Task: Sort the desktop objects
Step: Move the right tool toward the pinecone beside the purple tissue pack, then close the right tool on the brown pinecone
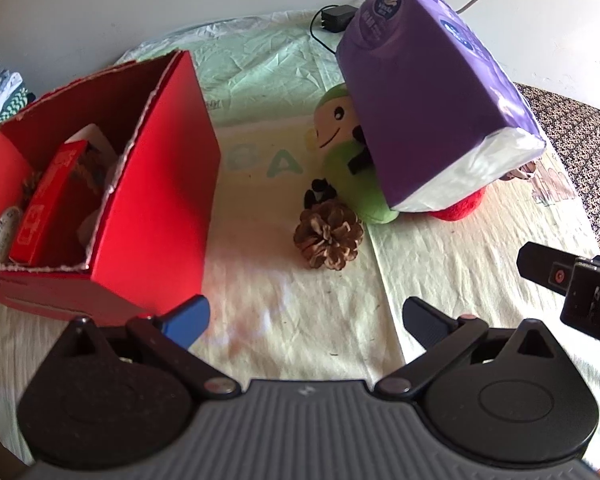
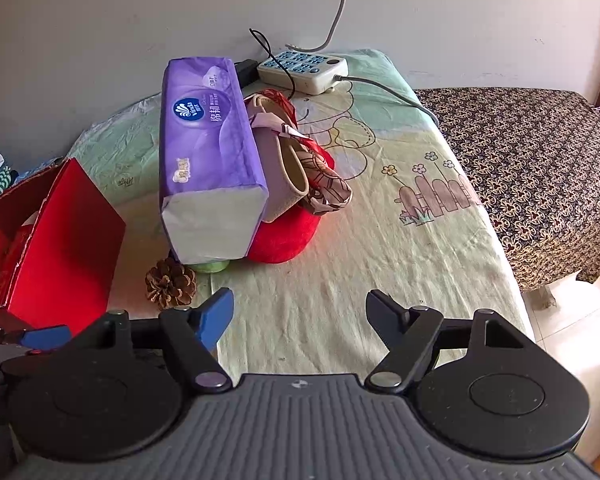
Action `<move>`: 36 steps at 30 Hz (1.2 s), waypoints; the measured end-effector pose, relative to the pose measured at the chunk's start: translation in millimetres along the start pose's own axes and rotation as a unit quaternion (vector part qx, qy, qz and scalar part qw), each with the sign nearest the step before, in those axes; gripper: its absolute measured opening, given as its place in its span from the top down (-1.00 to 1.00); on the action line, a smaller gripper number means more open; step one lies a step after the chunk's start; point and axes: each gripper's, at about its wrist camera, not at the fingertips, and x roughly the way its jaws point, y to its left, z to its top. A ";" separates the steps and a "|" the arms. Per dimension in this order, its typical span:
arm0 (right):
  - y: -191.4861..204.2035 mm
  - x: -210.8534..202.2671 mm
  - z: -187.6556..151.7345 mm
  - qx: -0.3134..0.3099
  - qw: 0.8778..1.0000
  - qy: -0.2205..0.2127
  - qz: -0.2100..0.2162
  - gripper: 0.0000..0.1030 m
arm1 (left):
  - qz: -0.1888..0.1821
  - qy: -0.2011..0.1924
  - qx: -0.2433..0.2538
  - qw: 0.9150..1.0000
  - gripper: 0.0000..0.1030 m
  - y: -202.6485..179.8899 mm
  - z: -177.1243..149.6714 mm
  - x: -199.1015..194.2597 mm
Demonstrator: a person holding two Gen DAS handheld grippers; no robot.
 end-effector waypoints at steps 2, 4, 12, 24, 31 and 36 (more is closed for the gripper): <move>1.2 0.8 -0.1 0.001 1.000 0.000 -0.001 -0.49 | -0.003 0.001 0.001 1.000 -0.99 0.5 0.0 1.5; 2.0 1.6 -0.4 0.003 1.000 0.001 -0.003 -0.49 | -0.003 0.003 0.002 1.000 -0.99 1.5 -0.4 3.3; 9.1 8.1 -1.7 0.004 1.000 0.010 -0.007 -0.49 | -0.013 0.011 0.010 1.000 -0.99 6.3 -5.7 11.0; 25.0 19.6 -4.1 0.002 1.000 0.028 -0.006 -0.49 | -0.031 0.032 0.008 0.999 -0.99 15.9 -16.8 28.2; 36.7 24.4 9.4 0.006 0.997 0.047 0.061 -0.49 | -0.041 0.019 0.015 0.999 -0.98 17.3 -24.9 39.4; 56.3 38.1 29.9 0.023 0.984 0.088 0.155 -0.48 | -0.048 -0.005 0.024 0.999 -0.84 16.6 -30.7 45.0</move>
